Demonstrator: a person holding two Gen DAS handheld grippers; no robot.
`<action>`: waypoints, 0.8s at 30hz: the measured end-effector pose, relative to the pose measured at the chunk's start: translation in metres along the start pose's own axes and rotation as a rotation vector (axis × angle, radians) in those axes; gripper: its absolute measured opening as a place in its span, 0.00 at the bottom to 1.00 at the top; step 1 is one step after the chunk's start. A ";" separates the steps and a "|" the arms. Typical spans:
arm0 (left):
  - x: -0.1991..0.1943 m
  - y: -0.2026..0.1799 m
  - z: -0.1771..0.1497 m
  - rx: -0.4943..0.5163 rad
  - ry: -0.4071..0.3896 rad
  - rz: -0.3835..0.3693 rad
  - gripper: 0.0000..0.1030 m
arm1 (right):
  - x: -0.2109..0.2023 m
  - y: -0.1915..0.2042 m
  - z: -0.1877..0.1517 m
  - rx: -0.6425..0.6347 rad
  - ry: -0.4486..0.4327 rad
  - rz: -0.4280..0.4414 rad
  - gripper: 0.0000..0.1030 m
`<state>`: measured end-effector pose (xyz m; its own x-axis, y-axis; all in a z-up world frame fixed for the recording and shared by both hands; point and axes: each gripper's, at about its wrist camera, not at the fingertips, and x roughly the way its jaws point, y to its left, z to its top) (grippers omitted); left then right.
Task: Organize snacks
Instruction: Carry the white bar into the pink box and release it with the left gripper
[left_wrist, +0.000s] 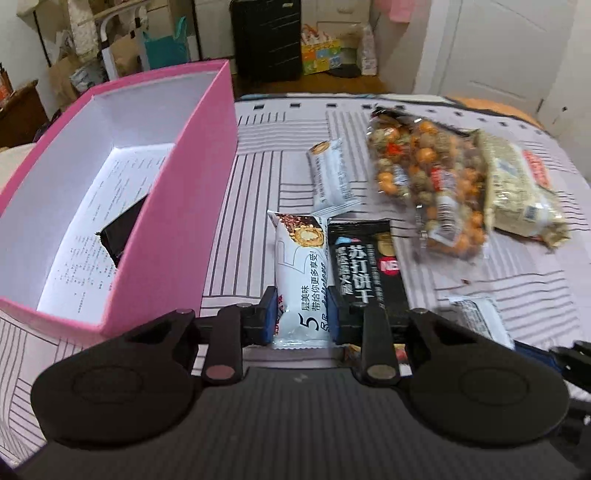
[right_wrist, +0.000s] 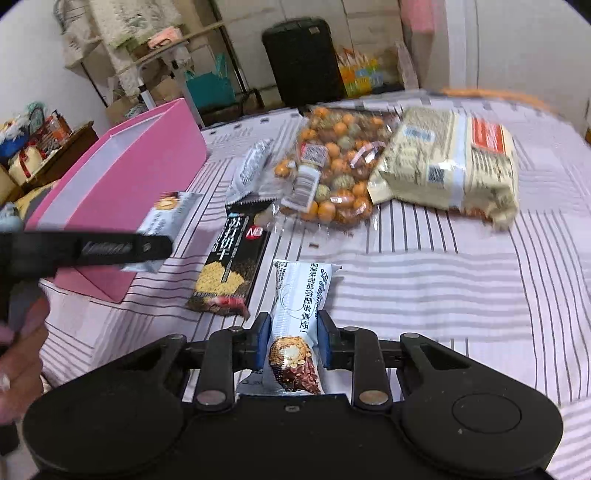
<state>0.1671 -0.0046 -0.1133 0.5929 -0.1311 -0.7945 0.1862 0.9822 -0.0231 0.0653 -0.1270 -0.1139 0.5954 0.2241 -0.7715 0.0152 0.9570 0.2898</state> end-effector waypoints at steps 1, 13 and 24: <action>-0.005 -0.001 -0.002 0.007 -0.007 0.004 0.25 | -0.003 -0.004 0.002 0.029 0.015 0.023 0.30; -0.073 0.015 -0.020 0.066 0.059 -0.068 0.25 | -0.042 0.015 0.019 -0.050 0.057 0.084 0.30; -0.140 0.063 -0.011 0.003 0.032 -0.111 0.25 | -0.078 0.067 0.059 -0.246 0.053 0.241 0.30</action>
<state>0.0877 0.0770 -0.0101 0.5428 -0.2350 -0.8063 0.2521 0.9614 -0.1105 0.0675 -0.0916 -0.0005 0.5154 0.4521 -0.7280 -0.3189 0.8897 0.3267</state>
